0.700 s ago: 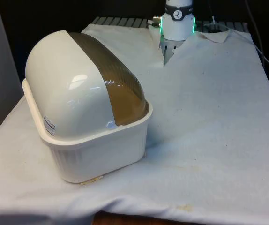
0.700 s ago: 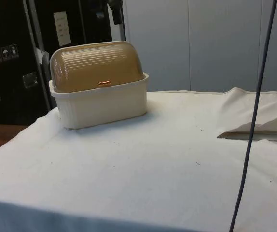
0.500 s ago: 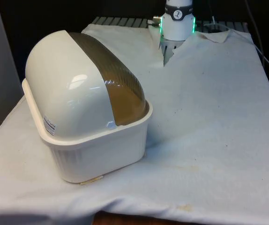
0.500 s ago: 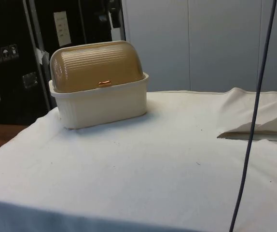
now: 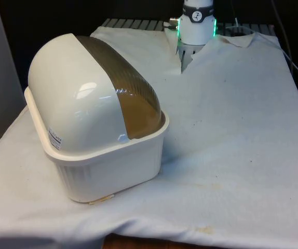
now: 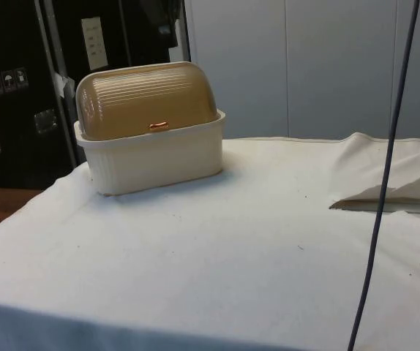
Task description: Open the lid, then close it.
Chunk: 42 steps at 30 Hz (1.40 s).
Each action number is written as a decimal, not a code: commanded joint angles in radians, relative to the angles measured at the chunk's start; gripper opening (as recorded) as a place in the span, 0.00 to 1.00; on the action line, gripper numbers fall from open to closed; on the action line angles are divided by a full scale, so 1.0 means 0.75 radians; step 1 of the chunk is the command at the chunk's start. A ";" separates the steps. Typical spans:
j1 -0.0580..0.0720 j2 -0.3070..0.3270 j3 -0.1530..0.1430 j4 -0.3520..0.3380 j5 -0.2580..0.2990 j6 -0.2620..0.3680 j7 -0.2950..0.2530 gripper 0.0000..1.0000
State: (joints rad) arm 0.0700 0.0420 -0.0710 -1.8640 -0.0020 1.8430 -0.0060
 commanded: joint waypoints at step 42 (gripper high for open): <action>-0.001 -0.071 0.001 -0.223 0.005 0.335 0.031 0.00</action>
State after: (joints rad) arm 0.0700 -0.0070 -0.0700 -2.0250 -0.0030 2.0820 0.0150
